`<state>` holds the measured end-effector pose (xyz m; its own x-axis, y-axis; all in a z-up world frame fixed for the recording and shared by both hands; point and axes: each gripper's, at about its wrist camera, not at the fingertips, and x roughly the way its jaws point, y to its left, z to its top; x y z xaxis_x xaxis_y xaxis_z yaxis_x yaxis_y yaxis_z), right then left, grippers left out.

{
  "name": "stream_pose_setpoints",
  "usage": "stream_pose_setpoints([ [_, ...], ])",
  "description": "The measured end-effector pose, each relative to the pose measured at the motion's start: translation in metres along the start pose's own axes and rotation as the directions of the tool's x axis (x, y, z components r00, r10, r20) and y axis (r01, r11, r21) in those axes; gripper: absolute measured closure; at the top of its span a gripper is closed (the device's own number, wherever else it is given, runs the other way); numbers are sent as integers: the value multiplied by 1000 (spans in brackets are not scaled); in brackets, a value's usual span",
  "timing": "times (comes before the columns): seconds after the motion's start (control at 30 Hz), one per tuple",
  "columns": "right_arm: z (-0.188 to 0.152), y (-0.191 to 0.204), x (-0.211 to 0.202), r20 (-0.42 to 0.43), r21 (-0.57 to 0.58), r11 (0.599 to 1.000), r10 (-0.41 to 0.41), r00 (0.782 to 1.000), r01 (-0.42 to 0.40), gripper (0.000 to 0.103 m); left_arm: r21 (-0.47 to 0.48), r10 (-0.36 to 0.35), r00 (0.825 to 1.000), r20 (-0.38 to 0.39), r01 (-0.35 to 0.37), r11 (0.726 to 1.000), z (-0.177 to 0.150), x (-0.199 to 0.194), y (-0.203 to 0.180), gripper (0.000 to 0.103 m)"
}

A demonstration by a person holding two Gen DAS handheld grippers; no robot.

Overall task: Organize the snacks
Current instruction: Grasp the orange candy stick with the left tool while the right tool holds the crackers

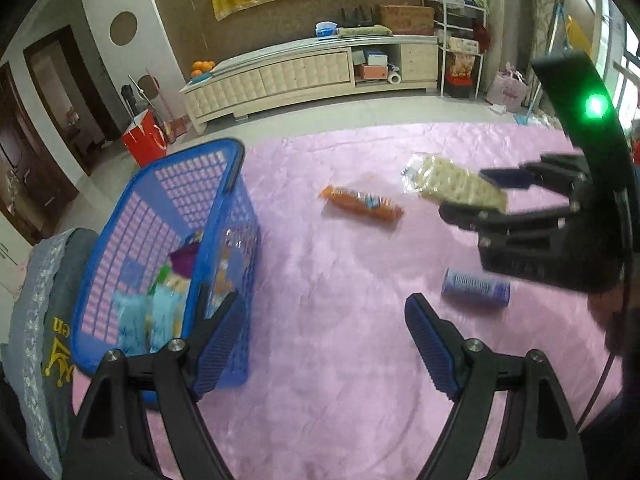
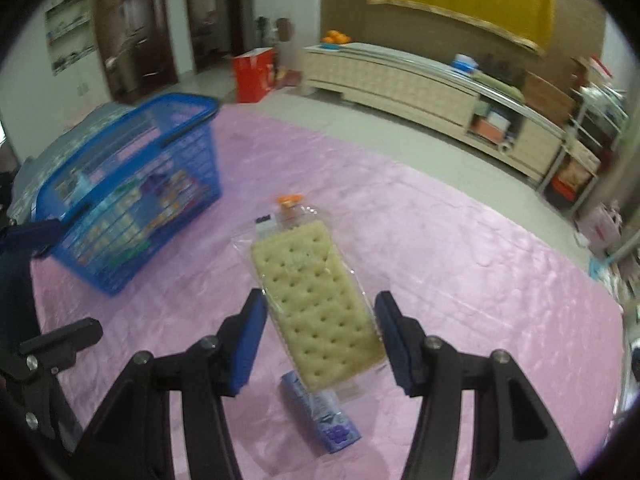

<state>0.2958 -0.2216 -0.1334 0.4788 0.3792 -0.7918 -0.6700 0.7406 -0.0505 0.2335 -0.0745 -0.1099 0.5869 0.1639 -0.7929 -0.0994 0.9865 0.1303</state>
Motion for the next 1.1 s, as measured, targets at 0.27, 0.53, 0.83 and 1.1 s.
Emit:
stream_pose_setpoints([
  [0.27, 26, -19, 24, -17, 83, 993, -85, 996, 86, 43, -95, -52, 997, -49, 47, 994, 47, 45, -4, 23],
  [0.53, 28, -53, 50, -42, 178, 978, -107, 993, 113, 43, -152, -41, 993, -113, 23, 988, 78, 100, -11, 23],
  [0.83, 21, -75, 71, -76, 235, 957, -159, 984, 172, 43, -273, -48, 979, -200, -8, 962, 95, 162, -15, 23],
  [1.1, 5, -77, 83, -125, 246, 953, -149, 981, 176, 43, -328, -24, 968, -251, -62, 943, 100, 202, -22, 23],
])
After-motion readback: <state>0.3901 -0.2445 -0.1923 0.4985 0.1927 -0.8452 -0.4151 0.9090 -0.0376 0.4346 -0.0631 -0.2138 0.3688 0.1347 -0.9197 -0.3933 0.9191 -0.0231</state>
